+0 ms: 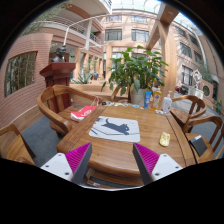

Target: Arrange mouse

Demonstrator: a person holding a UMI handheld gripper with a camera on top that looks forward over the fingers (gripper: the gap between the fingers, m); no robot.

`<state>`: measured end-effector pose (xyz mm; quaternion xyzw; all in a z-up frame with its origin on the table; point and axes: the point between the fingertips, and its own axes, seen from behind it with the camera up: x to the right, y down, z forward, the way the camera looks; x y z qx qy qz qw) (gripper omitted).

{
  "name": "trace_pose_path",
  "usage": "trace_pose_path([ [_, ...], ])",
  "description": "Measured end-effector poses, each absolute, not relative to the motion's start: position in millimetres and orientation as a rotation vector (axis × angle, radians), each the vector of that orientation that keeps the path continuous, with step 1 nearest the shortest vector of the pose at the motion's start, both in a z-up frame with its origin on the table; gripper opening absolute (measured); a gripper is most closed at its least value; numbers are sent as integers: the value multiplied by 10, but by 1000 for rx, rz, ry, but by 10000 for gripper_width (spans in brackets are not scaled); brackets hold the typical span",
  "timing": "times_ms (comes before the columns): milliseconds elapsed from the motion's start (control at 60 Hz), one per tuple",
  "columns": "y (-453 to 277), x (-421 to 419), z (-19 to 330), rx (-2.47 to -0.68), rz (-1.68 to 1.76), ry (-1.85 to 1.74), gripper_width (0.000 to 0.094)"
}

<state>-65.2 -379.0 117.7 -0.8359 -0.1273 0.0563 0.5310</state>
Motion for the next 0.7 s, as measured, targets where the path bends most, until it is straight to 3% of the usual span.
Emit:
trace_pose_path([
  [167,-3818,-535,1057,-2021,123,-295,848],
  [417,-3914,232,589,-2099,28,-197,847],
  [700,-3254,1355,236,-2159,-135,2,848],
])
